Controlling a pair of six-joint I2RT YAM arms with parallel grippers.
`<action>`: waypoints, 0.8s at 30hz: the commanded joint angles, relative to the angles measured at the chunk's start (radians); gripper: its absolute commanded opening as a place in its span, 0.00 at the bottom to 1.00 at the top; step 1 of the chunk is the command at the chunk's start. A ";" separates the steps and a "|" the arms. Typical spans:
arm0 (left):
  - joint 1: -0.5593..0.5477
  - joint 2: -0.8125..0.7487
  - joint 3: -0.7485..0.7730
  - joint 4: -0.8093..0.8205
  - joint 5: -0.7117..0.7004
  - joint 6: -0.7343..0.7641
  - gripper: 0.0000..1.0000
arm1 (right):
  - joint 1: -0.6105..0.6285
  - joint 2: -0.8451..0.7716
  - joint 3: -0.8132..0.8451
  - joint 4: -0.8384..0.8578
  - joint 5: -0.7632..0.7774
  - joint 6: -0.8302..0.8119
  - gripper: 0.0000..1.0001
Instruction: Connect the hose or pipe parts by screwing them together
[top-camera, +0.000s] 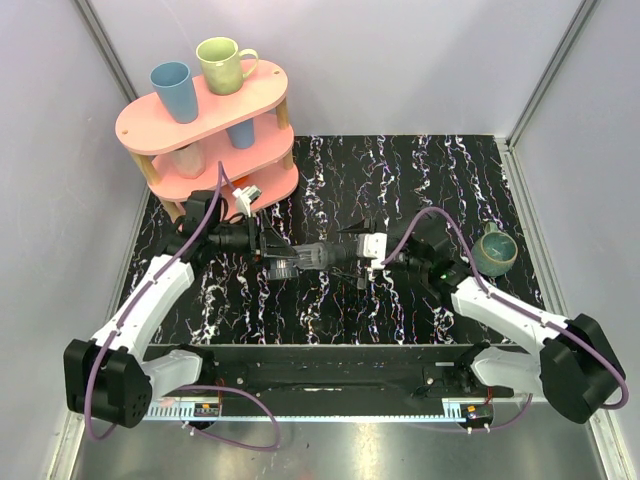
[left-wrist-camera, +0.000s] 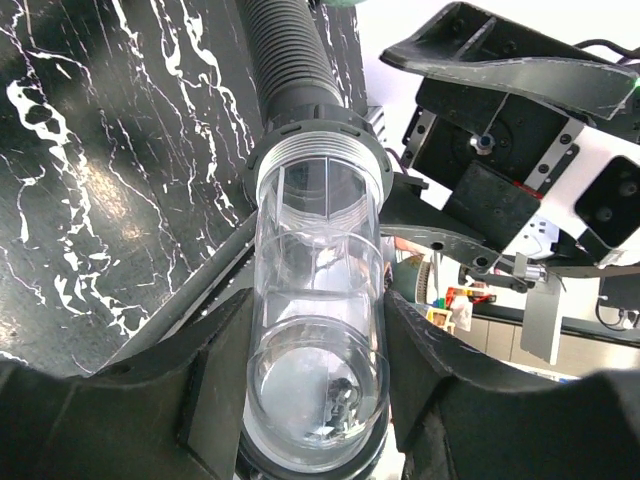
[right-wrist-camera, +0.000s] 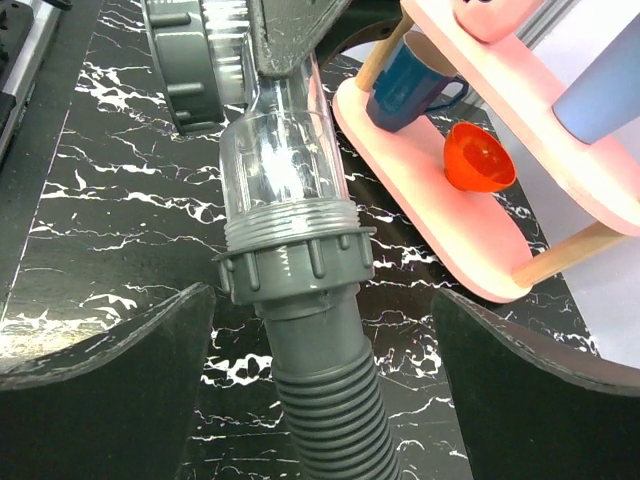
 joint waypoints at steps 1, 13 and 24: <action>0.004 0.003 0.058 -0.018 0.086 -0.046 0.00 | 0.036 0.027 0.056 0.003 0.018 -0.094 0.98; 0.004 0.024 0.068 -0.048 0.112 -0.021 0.00 | 0.162 0.094 0.140 -0.078 0.147 -0.209 0.86; 0.004 0.032 0.049 -0.015 0.129 -0.050 0.00 | 0.164 0.053 0.079 -0.111 0.217 -0.200 0.99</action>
